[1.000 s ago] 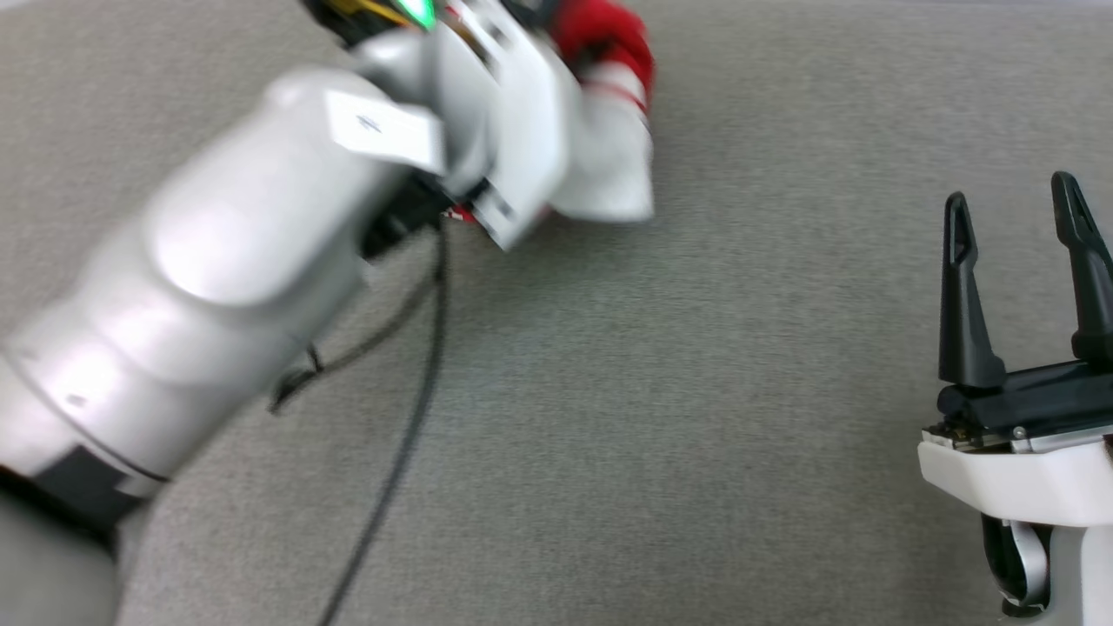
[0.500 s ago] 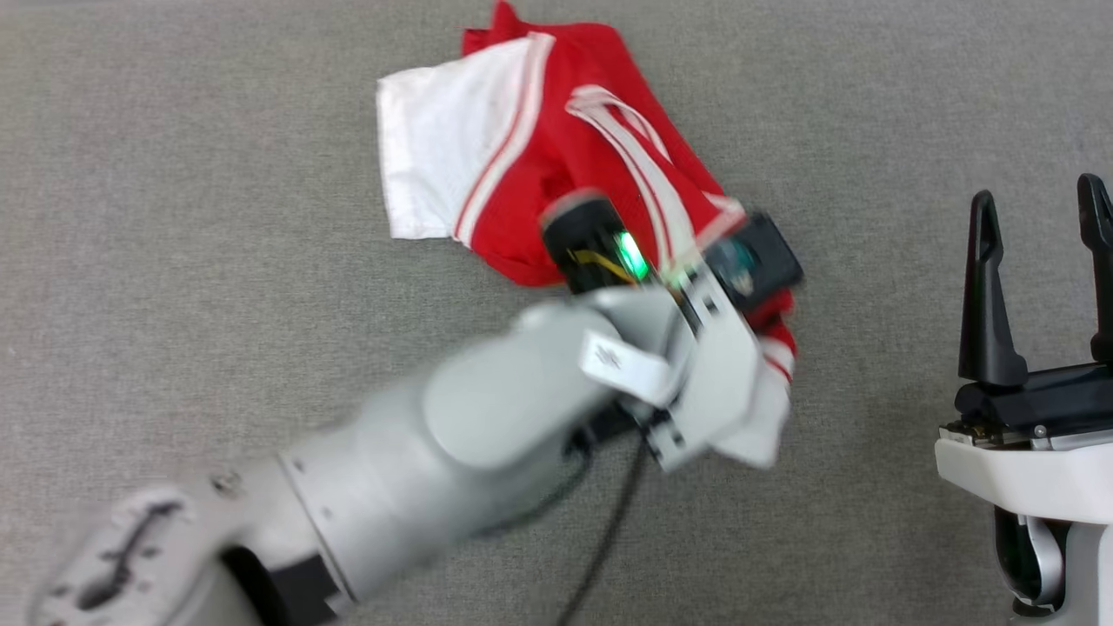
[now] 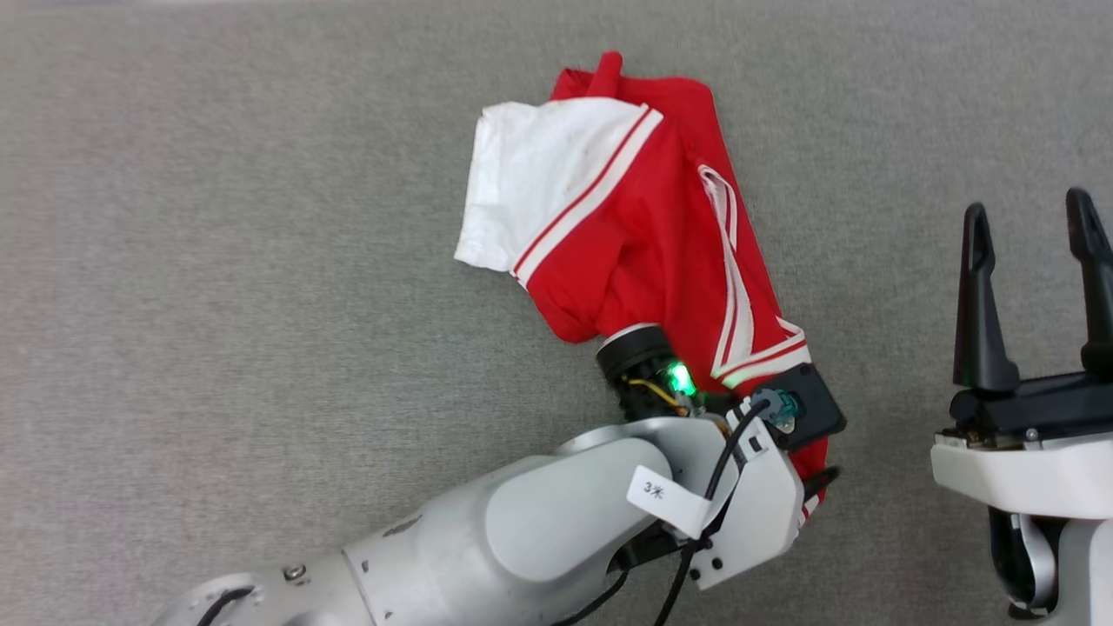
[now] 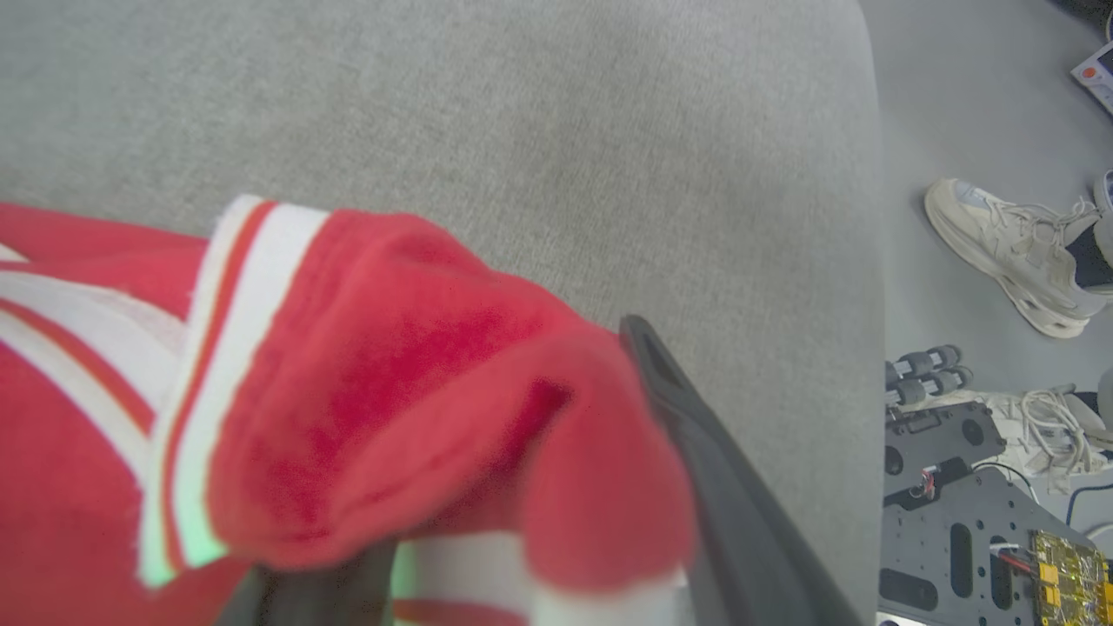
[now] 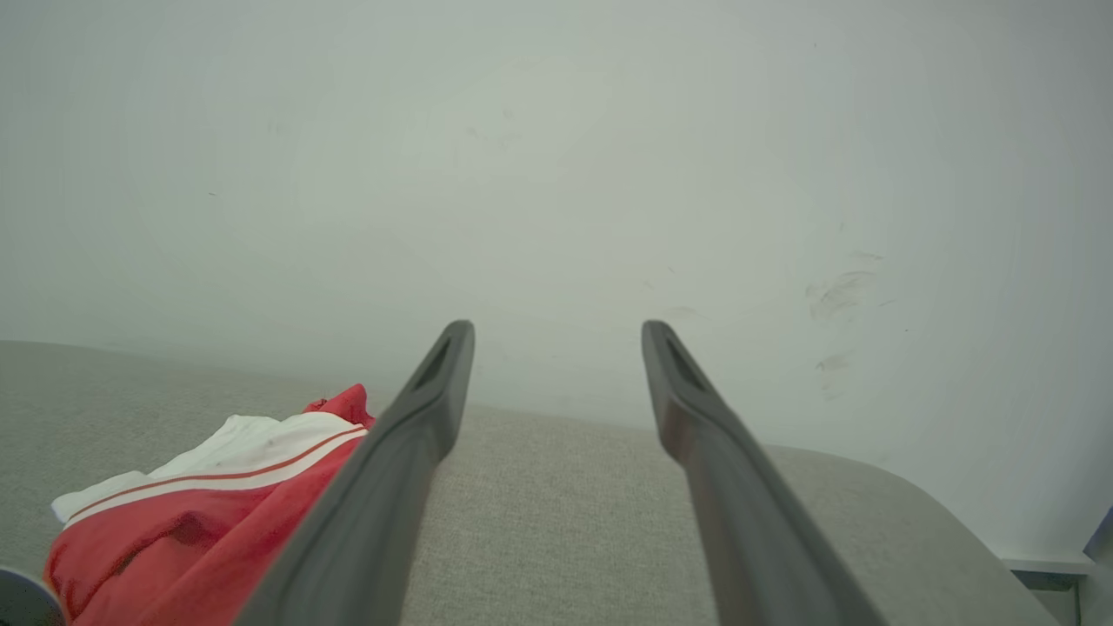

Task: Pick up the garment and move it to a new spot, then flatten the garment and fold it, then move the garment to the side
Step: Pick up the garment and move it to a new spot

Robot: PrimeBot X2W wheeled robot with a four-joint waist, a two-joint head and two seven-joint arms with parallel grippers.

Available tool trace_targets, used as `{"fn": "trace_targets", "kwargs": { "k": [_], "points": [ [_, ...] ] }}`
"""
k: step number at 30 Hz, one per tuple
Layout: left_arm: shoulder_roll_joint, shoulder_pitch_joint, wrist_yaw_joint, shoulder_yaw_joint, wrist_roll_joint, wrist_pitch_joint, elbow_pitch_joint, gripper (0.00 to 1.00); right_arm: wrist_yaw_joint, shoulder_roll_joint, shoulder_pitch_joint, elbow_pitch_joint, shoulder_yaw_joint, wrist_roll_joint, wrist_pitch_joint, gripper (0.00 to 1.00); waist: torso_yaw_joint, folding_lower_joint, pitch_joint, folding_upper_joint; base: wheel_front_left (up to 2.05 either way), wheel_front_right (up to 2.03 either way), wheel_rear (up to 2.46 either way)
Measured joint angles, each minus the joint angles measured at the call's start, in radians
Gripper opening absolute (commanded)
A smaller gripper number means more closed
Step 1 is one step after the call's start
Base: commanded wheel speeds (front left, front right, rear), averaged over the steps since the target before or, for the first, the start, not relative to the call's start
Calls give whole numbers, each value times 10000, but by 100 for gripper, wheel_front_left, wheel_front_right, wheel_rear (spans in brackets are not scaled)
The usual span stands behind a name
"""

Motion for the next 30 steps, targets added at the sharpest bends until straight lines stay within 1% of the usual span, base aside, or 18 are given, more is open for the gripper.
{"fn": "trace_targets", "kwargs": {
  "k": [3,5,6,8,11,14,17,21,24,26,30],
  "points": [
    [-54,-252,0,31,71,-1220,52,100,0,0,205,127,-4,-52,0,100,115,0,-330,0,0,0,0],
    [-92,-244,4,261,-33,-1948,104,100,2,2,409,213,-48,-77,2,100,210,0,-600,0,0,0,0],
    [-98,-222,61,383,-48,-2268,98,100,0,2,506,261,-61,-84,2,100,262,0,-745,0,0,0,0],
    [-121,-147,334,658,-33,-2855,58,100,0,2,722,357,-81,-88,2,100,377,0,-1050,0,0,0,0],
    [69,13,984,943,245,-3565,50,100,0,2,980,497,-94,-90,0,100,563,0,-1493,0,0,0,0],
    [449,450,1603,1312,251,-4207,46,100,0,2,1236,686,-117,-86,0,100,749,0,-1916,0,0,0,0],
    [878,893,2255,1703,261,-4740,36,100,0,4,1526,940,-109,-69,0,100,922,0,-2299,0,0,0,0],
    [1553,1644,3103,2382,341,-5116,-140,100,2,4,1857,1267,-121,-8,2,100,1120,0,-2712,0,0,0,0],
    [2077,2304,3791,3022,483,-5208,-454,100,0,4,2067,1476,-151,21,2,100,1229,0,-2964,0,0,0,0],
    [2374,2898,4245,3762,686,-5214,-1030,100,0,2,2193,1563,-169,40,2,100,1273,0,-3124,0,0,0,0],
    [2984,4378,4861,5003,1360,-5241,-2008,100,0,6,2371,1720,-192,121,2,100,1320,0,-3415,0,0,0,0]
  ]
}}
